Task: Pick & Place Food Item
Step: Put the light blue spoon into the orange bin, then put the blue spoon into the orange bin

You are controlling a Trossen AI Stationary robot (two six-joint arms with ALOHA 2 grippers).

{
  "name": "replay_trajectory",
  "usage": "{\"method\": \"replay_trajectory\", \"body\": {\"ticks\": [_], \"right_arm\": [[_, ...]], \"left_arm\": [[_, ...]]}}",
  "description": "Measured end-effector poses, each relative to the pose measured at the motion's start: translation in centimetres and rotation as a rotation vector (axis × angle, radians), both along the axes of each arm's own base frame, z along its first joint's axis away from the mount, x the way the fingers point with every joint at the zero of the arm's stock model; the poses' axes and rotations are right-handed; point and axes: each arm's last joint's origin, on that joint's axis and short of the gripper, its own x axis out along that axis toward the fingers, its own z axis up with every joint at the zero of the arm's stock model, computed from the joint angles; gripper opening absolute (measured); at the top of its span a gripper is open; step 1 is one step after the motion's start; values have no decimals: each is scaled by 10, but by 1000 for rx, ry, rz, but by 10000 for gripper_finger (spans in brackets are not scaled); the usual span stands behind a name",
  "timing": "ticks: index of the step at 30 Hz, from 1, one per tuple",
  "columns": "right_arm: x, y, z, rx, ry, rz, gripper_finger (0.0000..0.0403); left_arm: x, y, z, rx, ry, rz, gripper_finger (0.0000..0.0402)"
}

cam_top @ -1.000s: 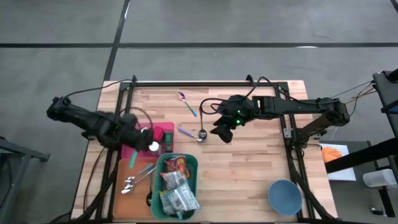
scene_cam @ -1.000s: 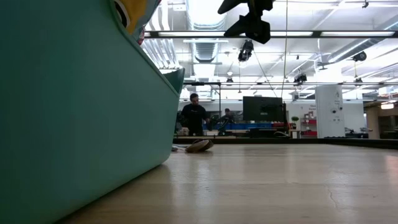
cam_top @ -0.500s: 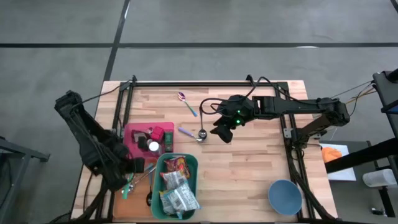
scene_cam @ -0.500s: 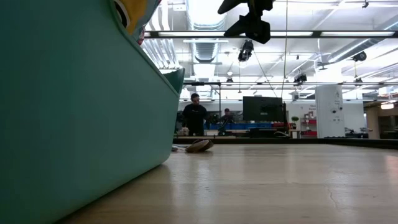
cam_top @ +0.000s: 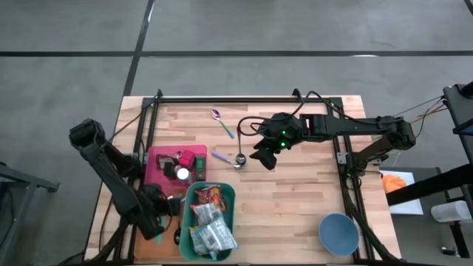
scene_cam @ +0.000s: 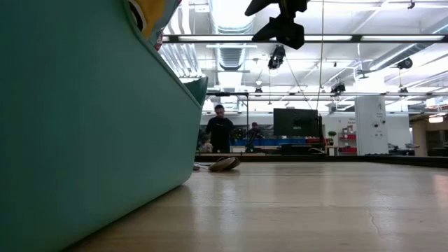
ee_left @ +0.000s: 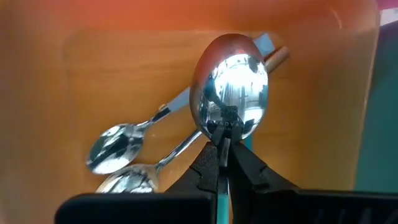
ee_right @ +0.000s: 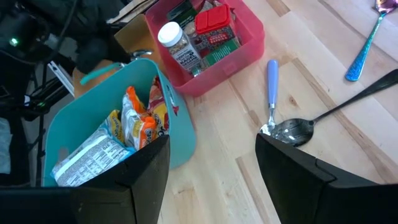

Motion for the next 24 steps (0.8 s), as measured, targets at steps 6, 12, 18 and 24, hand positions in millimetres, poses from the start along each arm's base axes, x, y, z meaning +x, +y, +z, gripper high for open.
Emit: {"method": "replay_trajectory", "body": {"ticks": [6, 12, 18, 24], "right_arm": [[0, 0, 0, -1, 0, -1, 233], [0, 0, 0, -1, 0, -1, 233], [0, 0, 0, 0, 0, -1, 233], [0, 0, 0, 0, 0, 0, 233]], "left_arm": [[8, -10, -24, 70, 16, 0, 8], [12, -15, -32, 77, 14, 0, 37], [12, -15, -32, 76, 12, 0, 101], [13, -15, -32, 74, -2, 0, 152]]}}
